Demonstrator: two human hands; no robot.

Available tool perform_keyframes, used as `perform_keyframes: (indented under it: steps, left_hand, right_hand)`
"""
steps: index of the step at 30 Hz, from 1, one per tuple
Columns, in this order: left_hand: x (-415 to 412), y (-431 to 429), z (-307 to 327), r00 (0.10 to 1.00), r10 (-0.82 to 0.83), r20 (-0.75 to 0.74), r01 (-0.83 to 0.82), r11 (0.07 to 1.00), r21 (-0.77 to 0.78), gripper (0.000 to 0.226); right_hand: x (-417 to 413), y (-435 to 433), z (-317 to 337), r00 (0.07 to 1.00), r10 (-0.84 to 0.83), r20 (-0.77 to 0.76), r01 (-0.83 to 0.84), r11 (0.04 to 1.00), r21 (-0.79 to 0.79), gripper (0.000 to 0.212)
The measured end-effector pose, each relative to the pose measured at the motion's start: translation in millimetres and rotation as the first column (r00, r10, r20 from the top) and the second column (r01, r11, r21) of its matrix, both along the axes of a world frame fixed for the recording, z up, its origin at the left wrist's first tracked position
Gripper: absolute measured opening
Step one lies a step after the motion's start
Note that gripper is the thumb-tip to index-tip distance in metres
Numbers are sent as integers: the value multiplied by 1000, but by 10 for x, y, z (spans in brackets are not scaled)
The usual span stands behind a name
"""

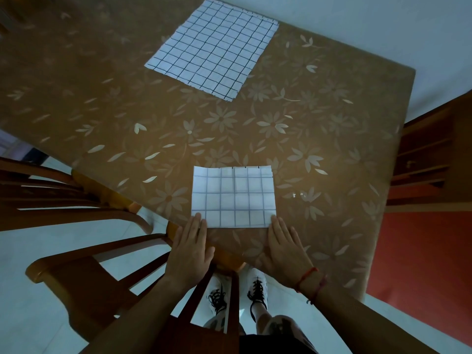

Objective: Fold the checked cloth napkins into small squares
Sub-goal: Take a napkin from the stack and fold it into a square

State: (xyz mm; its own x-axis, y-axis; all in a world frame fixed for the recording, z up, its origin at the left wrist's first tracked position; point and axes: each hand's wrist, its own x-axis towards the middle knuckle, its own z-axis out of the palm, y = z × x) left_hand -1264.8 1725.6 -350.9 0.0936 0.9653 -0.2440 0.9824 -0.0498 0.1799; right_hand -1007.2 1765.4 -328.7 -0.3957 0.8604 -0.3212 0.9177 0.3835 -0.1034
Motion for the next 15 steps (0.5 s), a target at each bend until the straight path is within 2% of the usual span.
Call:
perform_keyframes:
  steps: [5, 8, 9, 11, 13, 15]
  left_hand:
    - [30, 92, 61, 999, 28, 35, -29, 999, 36, 61]
    - [73, 159, 111, 994, 48, 101, -56, 996, 73, 53]
    - [90, 176, 123, 991, 46, 125, -56, 995, 78, 53]
    - [123, 210, 126, 986, 40, 162, -55, 995, 86, 53]
    - [154, 246, 122, 982, 39, 185, -57, 994, 93, 53]
    - [176, 279, 115, 980, 38, 194, -56, 994, 90, 54]
  right_hand:
    - [5, 129, 150, 968, -125, -216, 93, 984, -155, 68]
    - [-17, 328, 243, 822, -349, -449, 286, 936, -205, 41]
    - [-34, 399, 299, 755, -434, -492, 347, 901, -262, 29]
    - [-43, 543, 362, 613, -625, -484, 474, 781, -407, 12]
    - [-17, 698, 338, 445, -795, -413, 582, 607, -541, 20]
    - [16, 821, 311, 318, -882, -347, 625, 470, -623, 29]
